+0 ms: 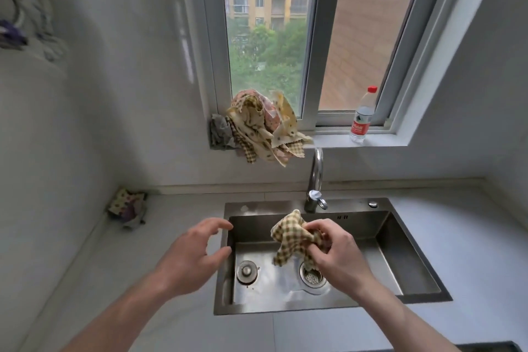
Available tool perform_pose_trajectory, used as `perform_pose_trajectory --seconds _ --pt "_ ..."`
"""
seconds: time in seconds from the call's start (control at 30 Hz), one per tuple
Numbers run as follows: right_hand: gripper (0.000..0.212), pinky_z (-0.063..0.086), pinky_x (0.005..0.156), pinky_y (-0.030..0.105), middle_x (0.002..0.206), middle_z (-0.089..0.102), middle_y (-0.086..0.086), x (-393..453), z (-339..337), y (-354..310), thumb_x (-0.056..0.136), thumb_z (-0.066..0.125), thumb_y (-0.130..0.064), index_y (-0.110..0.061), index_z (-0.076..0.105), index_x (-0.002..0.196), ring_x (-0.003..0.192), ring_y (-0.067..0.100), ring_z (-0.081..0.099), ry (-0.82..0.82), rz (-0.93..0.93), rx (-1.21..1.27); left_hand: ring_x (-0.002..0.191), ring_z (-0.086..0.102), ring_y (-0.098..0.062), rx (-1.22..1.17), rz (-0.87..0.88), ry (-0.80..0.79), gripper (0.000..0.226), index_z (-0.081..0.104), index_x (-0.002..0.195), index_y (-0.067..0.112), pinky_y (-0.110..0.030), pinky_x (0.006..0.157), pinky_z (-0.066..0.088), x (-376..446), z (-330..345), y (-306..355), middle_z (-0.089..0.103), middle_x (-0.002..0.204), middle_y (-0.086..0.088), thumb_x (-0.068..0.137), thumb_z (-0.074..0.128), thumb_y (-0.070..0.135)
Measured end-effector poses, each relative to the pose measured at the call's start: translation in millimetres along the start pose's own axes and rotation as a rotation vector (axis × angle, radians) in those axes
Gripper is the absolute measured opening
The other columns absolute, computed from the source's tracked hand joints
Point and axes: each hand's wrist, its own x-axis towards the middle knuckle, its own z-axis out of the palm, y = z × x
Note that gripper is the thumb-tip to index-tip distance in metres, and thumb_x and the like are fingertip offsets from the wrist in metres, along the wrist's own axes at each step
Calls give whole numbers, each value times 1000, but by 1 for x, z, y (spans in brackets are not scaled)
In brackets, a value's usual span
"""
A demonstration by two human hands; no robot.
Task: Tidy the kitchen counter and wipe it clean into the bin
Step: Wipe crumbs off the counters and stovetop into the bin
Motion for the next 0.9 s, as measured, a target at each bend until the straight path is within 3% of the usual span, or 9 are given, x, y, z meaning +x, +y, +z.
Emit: perform_pose_trajectory --seconds 0.4,0.57,0.77,0.9 --pt "27 54 84 25 101 65 -21 120 87 12 81 69 -19 -35 67 103 94 -1 62 -194 -35 -37 120 51 4 -2 -229 11 38 52 131 44 -30 103 50 44 -8 -66 52 134 24 94 62 42" --pt "27 56 81 33 99 62 -20 141 136 10 79 65 -19 -35 66 100 90 3 62 -287 5 -25 117 53 2 -45 -324 -11 36 53 126 45 -22 96 47 53 -9 -103 53 133 20 92 64 39" --pt "27 51 83 25 101 60 -20 166 187 -9 81 65 -21 -32 67 106 93 3 59 -324 -17 -82 116 53 1 -85 -319 -59 41 56 133 37 -21 93 48 88 -21 -144 53 134 16 93 65 38" --pt "28 52 84 28 105 61 -17 185 222 -22 83 66 -24 -32 65 110 95 5 59 -319 -10 -95 118 53 -2 -116 -312 -109 48 53 138 37 -23 93 49 117 -34 -171 52 133 15 93 66 44"
